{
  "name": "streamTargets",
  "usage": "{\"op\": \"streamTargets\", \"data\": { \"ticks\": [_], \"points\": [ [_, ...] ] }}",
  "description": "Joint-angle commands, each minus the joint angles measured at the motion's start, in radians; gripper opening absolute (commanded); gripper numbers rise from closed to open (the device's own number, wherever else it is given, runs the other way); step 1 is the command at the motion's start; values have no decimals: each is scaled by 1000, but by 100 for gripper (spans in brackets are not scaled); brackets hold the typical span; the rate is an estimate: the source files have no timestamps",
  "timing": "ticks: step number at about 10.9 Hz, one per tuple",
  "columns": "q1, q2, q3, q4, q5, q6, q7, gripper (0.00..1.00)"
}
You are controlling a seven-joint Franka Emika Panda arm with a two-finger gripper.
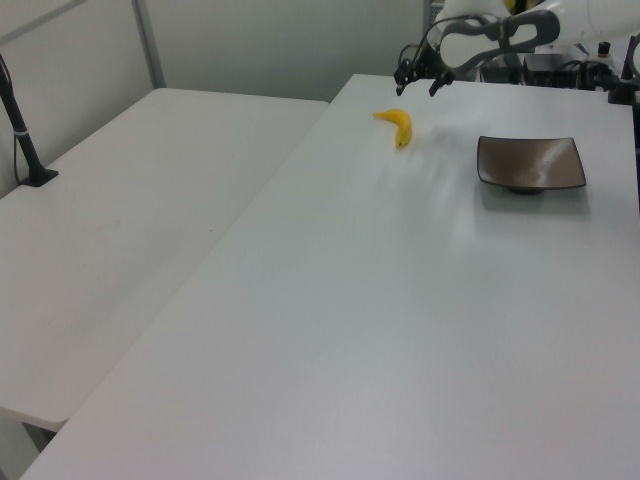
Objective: Bananas placed on a ceramic plate
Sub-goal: 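Lower the gripper onto the yellow banana and close on it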
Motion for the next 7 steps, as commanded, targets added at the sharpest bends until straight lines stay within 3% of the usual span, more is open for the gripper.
{"op": "streamTargets", "data": {
  "ticks": [1,7],
  "points": [
    [42,73,-19,17,-29,104,19,100],
    [57,118,-44,14,-62,170,18,100]
  ]
}}
